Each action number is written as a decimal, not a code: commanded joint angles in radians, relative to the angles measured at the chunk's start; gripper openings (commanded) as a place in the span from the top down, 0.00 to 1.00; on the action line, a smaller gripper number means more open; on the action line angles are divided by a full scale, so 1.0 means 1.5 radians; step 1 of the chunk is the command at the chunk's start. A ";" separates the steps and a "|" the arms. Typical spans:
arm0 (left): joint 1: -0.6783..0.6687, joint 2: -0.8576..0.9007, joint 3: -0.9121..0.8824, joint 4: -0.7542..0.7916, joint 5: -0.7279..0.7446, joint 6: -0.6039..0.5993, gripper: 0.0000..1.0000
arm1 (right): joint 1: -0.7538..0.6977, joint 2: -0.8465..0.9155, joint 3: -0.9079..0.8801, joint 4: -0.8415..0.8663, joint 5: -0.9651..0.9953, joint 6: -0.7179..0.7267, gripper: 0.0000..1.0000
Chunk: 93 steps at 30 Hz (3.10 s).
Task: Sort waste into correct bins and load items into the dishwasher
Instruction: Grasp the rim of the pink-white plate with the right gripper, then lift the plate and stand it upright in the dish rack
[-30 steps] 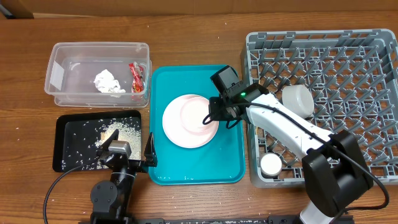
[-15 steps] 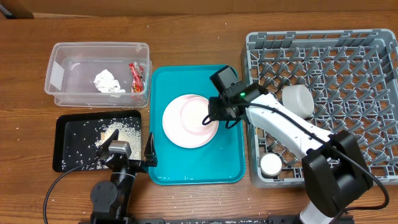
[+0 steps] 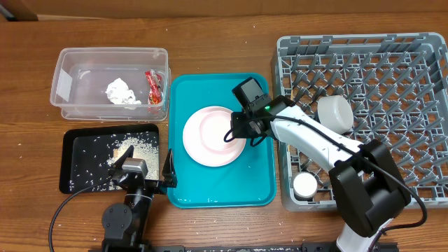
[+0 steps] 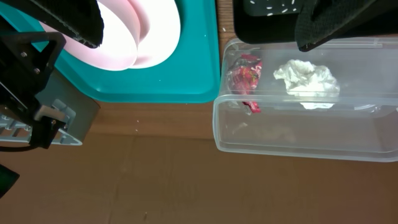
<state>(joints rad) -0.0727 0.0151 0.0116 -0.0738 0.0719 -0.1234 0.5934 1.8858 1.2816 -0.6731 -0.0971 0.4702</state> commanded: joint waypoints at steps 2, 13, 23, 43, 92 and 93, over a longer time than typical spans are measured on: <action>-0.004 -0.007 -0.005 0.003 0.004 0.003 0.00 | -0.008 -0.026 0.028 0.001 0.001 -0.002 0.96; -0.004 -0.007 -0.005 0.002 0.004 0.003 0.00 | -0.007 -0.025 0.027 -0.016 0.011 -0.002 0.80; -0.004 -0.007 -0.005 0.002 0.004 0.003 0.00 | -0.003 -0.013 -0.010 0.040 0.011 0.039 0.80; -0.004 -0.007 -0.005 0.002 0.004 0.003 0.00 | -0.010 -0.164 0.019 -0.086 0.225 0.038 0.96; -0.004 -0.007 -0.005 0.002 0.004 0.003 0.00 | -0.437 -0.209 -0.059 -0.285 0.843 0.155 0.96; -0.004 -0.007 -0.005 0.002 0.004 0.003 0.00 | -0.437 -0.199 -0.059 -0.283 0.846 0.152 0.96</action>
<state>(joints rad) -0.0727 0.0151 0.0116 -0.0738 0.0719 -0.1238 -0.0540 1.5551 1.1957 -1.1065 1.1294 0.7013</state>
